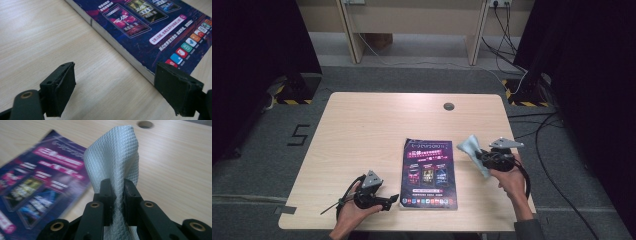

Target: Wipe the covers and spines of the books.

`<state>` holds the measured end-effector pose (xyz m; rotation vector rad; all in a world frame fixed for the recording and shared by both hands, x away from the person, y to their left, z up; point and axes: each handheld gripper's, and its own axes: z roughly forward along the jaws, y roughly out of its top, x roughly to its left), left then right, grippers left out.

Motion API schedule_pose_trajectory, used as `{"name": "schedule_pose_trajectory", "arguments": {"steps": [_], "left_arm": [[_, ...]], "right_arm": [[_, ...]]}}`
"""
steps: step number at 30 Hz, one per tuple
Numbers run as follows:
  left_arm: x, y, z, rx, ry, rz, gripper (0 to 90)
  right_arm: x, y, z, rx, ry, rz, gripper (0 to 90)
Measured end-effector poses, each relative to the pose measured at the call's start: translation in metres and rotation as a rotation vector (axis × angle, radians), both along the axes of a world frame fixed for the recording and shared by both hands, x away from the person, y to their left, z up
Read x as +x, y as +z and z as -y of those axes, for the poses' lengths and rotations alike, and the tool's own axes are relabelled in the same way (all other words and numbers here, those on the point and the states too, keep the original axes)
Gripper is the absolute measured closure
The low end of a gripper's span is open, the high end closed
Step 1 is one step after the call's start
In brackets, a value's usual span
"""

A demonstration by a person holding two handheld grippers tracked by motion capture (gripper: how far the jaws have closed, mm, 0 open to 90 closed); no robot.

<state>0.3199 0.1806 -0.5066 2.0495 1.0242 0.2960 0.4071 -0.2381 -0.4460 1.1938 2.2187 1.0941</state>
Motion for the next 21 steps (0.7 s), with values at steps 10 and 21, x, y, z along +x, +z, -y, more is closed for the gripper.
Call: {"name": "schedule_pose_trajectory", "arguments": {"steps": [10, 21], "left_arm": [[-0.005, -0.002, 0.021, -0.052, -0.05, 0.005, 19.3], [-0.007, -0.008, 0.042, -0.022, -0.11, -0.004, 27.3]], "right_arm": [[-0.018, -0.011, -0.086, -0.058, 0.24, -0.046, 80.3], [-0.022, -0.043, -0.126, -0.212, 0.334, -0.104, 75.8]]}}
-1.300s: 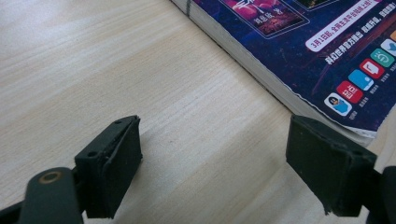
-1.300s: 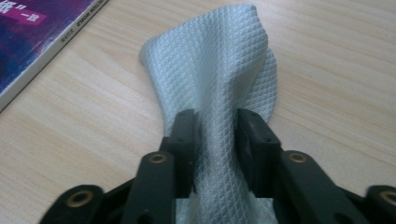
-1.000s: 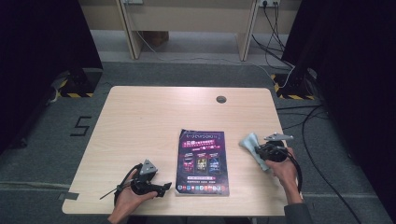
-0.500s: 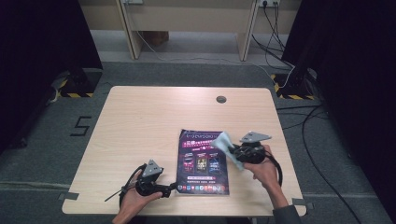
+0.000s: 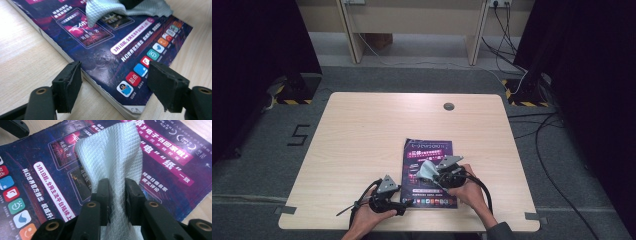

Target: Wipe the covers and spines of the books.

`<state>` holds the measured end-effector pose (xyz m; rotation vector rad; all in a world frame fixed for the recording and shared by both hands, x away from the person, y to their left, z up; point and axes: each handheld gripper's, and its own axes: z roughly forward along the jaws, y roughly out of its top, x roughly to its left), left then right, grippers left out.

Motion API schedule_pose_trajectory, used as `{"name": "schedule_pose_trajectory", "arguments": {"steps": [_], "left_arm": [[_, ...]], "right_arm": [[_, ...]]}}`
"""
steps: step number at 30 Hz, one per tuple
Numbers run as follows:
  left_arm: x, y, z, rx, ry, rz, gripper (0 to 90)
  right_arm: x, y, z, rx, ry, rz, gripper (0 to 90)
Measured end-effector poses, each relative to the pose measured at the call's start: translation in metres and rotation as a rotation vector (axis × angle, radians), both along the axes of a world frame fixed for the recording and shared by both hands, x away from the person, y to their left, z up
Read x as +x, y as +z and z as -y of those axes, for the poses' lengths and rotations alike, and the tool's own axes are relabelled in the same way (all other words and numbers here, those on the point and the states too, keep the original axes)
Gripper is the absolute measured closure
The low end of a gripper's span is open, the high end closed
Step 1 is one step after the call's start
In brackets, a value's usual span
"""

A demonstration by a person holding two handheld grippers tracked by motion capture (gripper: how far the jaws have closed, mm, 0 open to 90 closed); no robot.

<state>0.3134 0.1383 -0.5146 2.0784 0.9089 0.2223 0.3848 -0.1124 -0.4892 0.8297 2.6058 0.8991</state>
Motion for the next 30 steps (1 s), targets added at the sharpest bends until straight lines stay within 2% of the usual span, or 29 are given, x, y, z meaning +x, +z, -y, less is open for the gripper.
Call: {"name": "schedule_pose_trajectory", "arguments": {"steps": [5, 8, 14, 18, 21, 22, 24, 26, 29, 30], "left_arm": [[-0.001, -0.001, -0.001, 0.006, -0.019, -0.007, 27.3], [-0.004, 0.0, 0.0, 0.032, -0.045, -0.001, 28.1], [-0.013, 0.001, 0.003, 0.041, -0.065, -0.004, 29.1], [-0.014, 0.001, 0.004, 0.046, -0.068, 0.003, 29.3], [-0.013, 0.001, 0.003, 0.045, -0.073, 0.002, 29.6], [-0.014, 0.001, 0.003, 0.046, -0.074, 0.003, 29.6], [-0.013, 0.001, 0.003, 0.046, -0.075, 0.0, 29.6], [-0.013, 0.001, 0.003, 0.043, -0.074, 0.001, 29.6], [-0.012, 0.001, 0.003, 0.049, -0.079, -0.003, 29.6], [-0.012, 0.001, 0.003, 0.049, -0.081, -0.006, 29.5]], "right_arm": [[-0.003, -0.001, 0.001, 0.018, 0.009, -0.026, 73.4], [-0.009, 0.0, 0.0, 0.011, 0.028, -0.039, 73.1], [-0.022, 0.003, 0.002, -0.007, 0.063, -0.071, 69.2], [-0.021, 0.003, 0.004, -0.001, 0.068, -0.083, 68.0], [-0.018, 0.002, 0.005, -0.011, 0.071, -0.071, 66.9], [-0.017, 0.002, 0.005, -0.008, 0.058, -0.073, 66.8], [-0.008, 0.002, 0.008, -0.021, 0.026, -0.036, 66.8], [0.004, 0.001, 0.012, -0.021, -0.016, -0.018, 65.9], [0.023, -0.001, 0.019, 0.01, -0.091, -0.001, 65.6], [0.026, -0.002, 0.021, 0.014, -0.099, 0.004, 65.5]]}}
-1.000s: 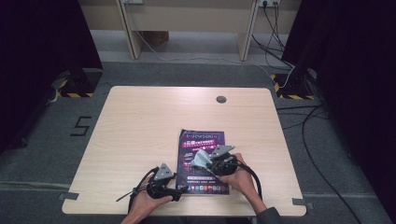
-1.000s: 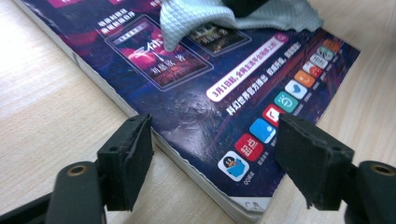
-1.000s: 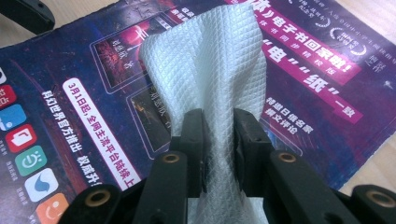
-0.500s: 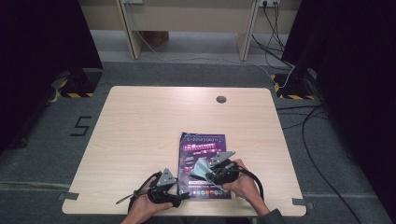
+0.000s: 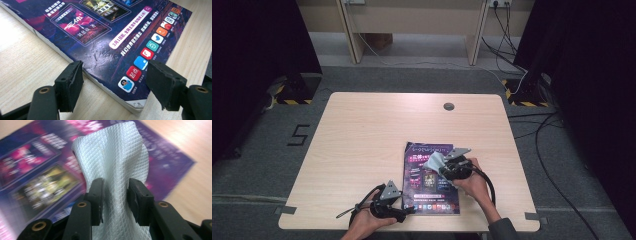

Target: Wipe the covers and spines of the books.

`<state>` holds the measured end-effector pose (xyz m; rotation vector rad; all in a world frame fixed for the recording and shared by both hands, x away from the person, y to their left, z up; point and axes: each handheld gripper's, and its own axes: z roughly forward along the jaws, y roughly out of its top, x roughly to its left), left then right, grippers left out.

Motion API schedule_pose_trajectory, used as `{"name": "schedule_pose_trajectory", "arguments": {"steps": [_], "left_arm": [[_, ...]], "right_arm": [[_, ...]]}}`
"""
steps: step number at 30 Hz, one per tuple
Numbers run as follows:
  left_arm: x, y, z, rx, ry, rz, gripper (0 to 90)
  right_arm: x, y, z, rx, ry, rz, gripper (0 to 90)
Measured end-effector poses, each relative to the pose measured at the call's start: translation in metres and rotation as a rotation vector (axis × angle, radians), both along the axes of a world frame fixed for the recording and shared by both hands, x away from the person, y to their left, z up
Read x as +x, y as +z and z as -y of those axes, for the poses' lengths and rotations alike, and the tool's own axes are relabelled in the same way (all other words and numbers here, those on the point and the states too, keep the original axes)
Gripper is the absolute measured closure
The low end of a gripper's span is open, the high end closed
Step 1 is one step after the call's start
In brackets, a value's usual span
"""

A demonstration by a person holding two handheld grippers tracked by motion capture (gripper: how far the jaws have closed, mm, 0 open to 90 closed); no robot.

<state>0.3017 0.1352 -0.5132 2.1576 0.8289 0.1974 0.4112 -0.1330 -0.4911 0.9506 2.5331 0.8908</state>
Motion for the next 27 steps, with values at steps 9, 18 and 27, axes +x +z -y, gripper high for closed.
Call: {"name": "schedule_pose_trajectory", "arguments": {"steps": [9, 18, 27], "left_arm": [[0.002, -0.001, 0.002, -0.007, -0.022, 0.004, 29.6], [0.003, -0.001, 0.002, -0.017, -0.026, -0.004, 29.3], [0.001, -0.005, 0.0, -0.052, -0.024, 0.01, 29.0]], "right_arm": [[0.009, 0.002, 0.009, -0.019, -0.069, 0.002, 57.5], [0.0, 0.002, -0.003, -0.058, 0.001, 0.034, 70.2], [-0.007, 0.0, -0.021, -0.027, 0.049, 0.03, 65.2]]}}
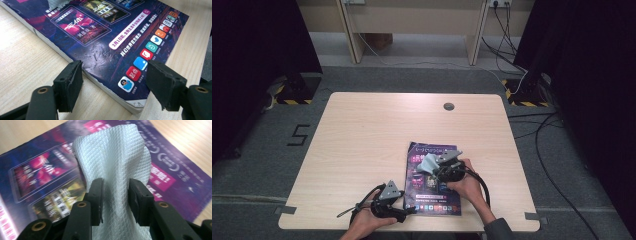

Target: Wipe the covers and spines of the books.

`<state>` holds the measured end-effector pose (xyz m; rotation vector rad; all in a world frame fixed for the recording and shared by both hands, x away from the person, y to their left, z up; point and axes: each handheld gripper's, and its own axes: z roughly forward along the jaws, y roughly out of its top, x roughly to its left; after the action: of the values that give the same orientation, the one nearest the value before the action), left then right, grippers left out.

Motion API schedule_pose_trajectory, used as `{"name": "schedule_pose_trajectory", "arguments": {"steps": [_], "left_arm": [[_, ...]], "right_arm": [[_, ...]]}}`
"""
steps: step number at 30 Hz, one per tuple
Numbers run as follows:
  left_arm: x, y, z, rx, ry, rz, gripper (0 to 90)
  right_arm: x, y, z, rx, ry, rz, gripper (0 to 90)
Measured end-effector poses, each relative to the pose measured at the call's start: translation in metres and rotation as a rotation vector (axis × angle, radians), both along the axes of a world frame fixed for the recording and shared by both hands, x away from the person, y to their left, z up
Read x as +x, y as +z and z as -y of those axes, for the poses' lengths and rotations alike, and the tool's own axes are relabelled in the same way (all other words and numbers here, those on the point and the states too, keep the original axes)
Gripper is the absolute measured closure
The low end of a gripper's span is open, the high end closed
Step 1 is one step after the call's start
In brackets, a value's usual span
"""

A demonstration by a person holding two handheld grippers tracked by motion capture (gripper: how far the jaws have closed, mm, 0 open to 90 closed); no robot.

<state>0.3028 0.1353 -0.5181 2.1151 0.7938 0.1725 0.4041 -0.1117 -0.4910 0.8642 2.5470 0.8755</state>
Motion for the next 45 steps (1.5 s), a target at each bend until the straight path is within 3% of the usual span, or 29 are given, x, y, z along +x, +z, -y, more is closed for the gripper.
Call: {"name": "schedule_pose_trajectory", "arguments": {"steps": [7, 11, 15, 19, 22, 27, 34, 37, 40, 45], "left_arm": [[0.0, -0.001, -0.001, -0.007, -0.002, 0.006, 28.9], [-0.001, -0.002, -0.001, -0.016, 0.002, 0.007, 28.9], [-0.001, -0.002, -0.002, -0.015, 0.001, 0.007, 28.9], [-0.001, -0.002, -0.002, -0.016, 0.001, 0.007, 28.9], [-0.001, -0.002, -0.002, -0.017, 0.001, 0.007, 28.8], [0.0, -0.002, -0.002, -0.017, -0.001, 0.007, 28.8], [-0.001, -0.002, -0.002, -0.019, 0.0, 0.008, 28.8], [-0.001, -0.002, -0.002, -0.019, 0.0, 0.009, 28.8], [-0.001, -0.002, -0.002, -0.021, 0.0, 0.01, 28.7], [-0.001, -0.002, -0.002, -0.022, -0.001, 0.009, 28.7]], "right_arm": [[0.017, -0.002, 0.018, 0.023, -0.097, 0.021, 64.6], [0.028, -0.003, 0.029, 0.047, -0.152, 0.009, 63.0], [0.039, -0.004, 0.035, 0.033, -0.209, 0.044, 61.2], [0.047, -0.005, 0.042, 0.064, -0.256, 0.031, 59.4], [0.048, -0.006, 0.045, 0.081, -0.26, 0.028, 59.5], [0.044, -0.005, 0.037, 0.044, -0.242, 0.044, 61.8], [0.033, -0.005, 0.008, 0.042, -0.109, 0.031, 61.8], [0.03, -0.004, 0.001, 0.014, -0.091, 0.05, 60.1], [0.033, -0.005, 0.006, 0.035, -0.104, 0.039, 57.5], [0.043, -0.005, 0.028, 0.027, -0.198, 0.064, 56.6]]}}
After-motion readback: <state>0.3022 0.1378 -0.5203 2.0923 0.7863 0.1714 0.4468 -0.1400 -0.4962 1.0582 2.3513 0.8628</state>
